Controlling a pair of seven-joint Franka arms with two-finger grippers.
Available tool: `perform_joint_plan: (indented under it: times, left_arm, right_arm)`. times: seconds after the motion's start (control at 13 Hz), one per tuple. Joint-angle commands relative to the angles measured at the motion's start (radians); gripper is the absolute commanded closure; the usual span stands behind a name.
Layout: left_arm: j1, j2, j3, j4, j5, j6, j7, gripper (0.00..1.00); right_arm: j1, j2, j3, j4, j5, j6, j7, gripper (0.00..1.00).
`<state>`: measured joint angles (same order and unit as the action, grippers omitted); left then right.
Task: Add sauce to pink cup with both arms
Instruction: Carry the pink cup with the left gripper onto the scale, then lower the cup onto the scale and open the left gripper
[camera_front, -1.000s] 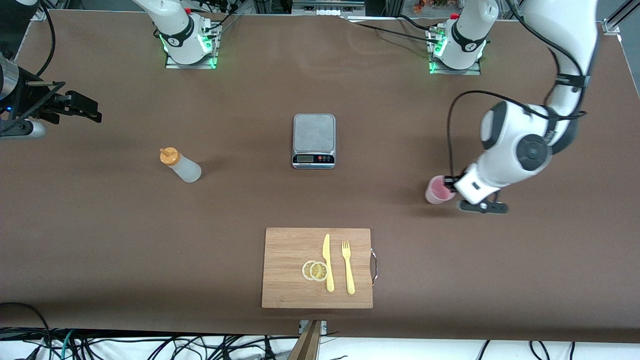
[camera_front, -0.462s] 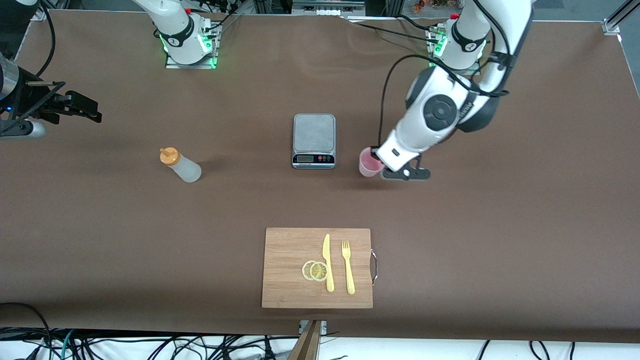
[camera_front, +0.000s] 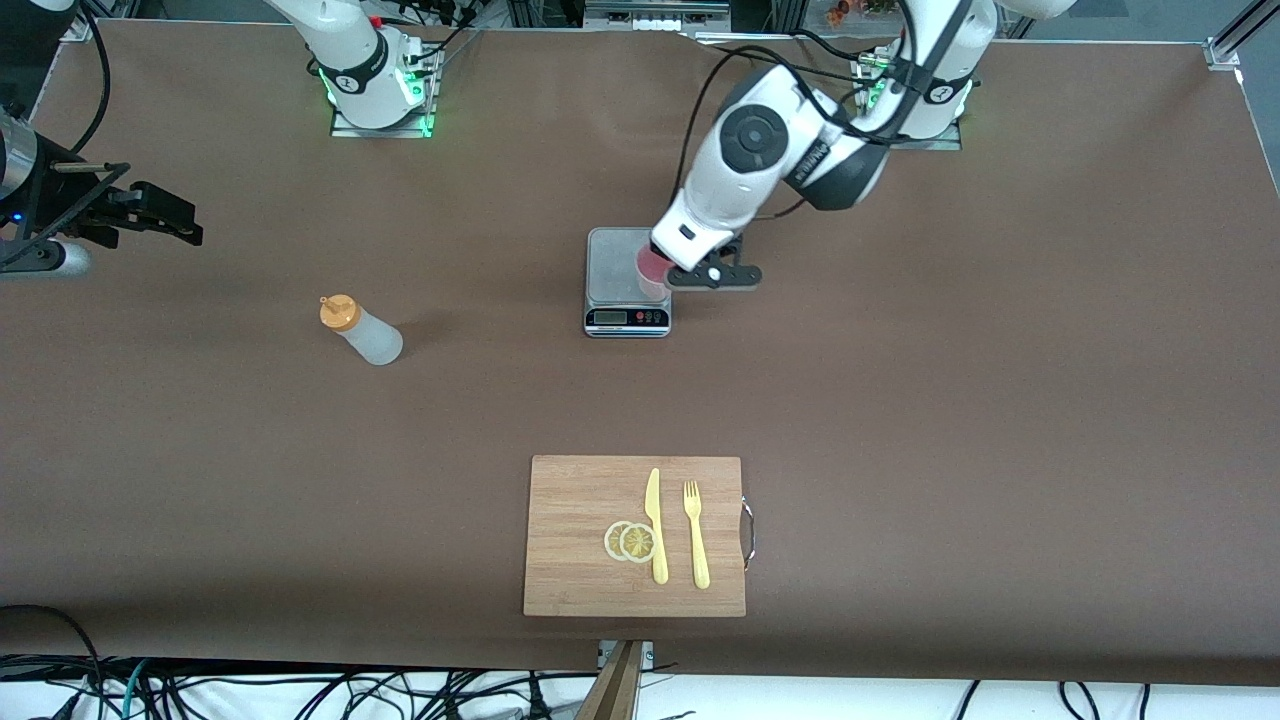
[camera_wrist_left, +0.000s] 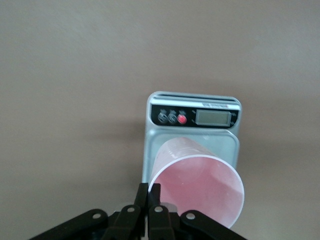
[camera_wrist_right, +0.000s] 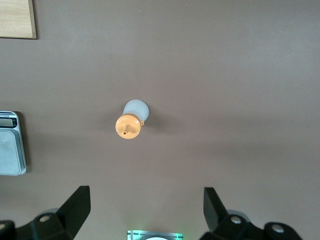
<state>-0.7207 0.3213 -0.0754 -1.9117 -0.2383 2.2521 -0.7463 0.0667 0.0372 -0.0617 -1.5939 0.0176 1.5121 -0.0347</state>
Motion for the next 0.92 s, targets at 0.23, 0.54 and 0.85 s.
perform_joint_plan:
  times: [0.23,0.54,0.85]
  left_arm:
    - [-0.089,0.048,0.017,-0.020,-0.013,0.098,-0.073,1.00]
    - [-0.092,0.073,0.019,-0.018,-0.010,0.107,-0.073,1.00]
    - [-0.091,0.090,0.019,-0.015,-0.009,0.109,-0.073,0.85]
  right_arm:
    - [-0.004,0.009,0.000,0.022,0.008,-0.007,0.010,0.00]
    - [-0.001,0.009,0.002,0.022,0.001,-0.010,0.015,0.00]
    - [-0.001,0.016,0.002,0.022,0.007,-0.009,0.015,0.00]
